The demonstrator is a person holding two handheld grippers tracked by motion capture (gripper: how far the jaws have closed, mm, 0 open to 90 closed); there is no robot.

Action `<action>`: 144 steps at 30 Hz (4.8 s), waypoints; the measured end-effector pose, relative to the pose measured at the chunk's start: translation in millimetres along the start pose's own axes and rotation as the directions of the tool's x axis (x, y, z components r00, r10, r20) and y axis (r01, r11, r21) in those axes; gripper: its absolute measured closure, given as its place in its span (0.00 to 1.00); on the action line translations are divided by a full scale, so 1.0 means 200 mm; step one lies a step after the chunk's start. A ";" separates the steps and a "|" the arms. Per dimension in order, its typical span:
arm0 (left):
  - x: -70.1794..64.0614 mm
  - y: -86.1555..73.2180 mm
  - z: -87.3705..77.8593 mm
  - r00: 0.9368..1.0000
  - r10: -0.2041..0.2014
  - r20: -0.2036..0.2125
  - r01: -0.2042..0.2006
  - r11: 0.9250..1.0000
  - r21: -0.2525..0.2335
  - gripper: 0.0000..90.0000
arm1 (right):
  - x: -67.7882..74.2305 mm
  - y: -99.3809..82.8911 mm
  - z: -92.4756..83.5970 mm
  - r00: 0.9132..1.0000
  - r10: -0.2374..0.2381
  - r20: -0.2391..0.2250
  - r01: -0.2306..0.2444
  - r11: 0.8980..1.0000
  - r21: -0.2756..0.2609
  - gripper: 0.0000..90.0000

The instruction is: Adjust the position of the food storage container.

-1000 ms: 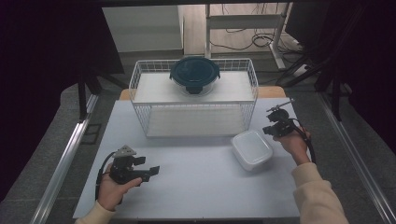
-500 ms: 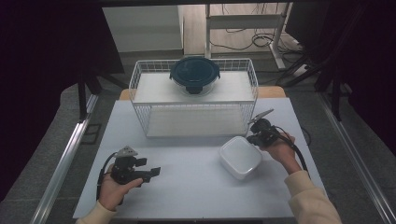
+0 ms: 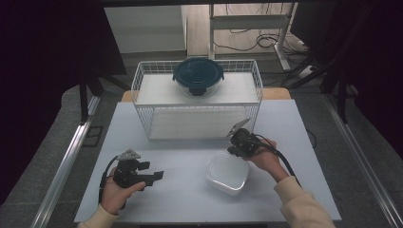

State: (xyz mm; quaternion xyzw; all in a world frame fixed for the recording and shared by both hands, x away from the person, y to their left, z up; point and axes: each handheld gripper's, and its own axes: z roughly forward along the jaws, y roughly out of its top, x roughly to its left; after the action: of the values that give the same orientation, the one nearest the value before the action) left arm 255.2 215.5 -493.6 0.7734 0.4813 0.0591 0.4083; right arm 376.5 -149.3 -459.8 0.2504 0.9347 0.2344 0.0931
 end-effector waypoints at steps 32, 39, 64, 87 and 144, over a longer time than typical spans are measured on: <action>0.01 0.00 0.00 1.000 -0.023 -0.001 0.023 1.000 -0.016 0.28 | 0.55 -0.42 -0.16 0.988 -0.015 -0.155 0.001 0.996 -0.092 0.99; 0.01 0.00 0.01 1.000 -0.023 -0.001 0.023 1.000 -0.013 0.28 | 0.57 -0.40 -0.14 0.993 -0.045 -0.109 0.034 0.995 -0.097 0.99; 0.02 0.00 0.00 0.998 -0.045 0.040 0.045 0.999 -0.005 0.28 | 0.24 -0.45 -0.15 0.991 0.093 0.096 -0.085 0.993 -0.080 1.00; 0.02 0.00 0.01 0.998 -0.047 0.032 0.047 0.999 -0.001 0.28 | 0.09 -0.38 -0.34 0.971 0.168 0.172 -0.137 0.975 -0.178 0.99; 0.04 -0.01 0.01 0.998 -0.054 0.023 0.054 0.998 0.009 0.28 | 0.25 0.28 0.16 0.966 -0.256 0.032 0.257 0.965 -0.053 0.99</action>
State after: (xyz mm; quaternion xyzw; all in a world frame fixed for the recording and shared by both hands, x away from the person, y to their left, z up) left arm 258.7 222.0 -499.5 0.7624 0.4976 0.0371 0.4121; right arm 366.4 -68.6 -463.9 0.1274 0.9511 0.2434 0.1413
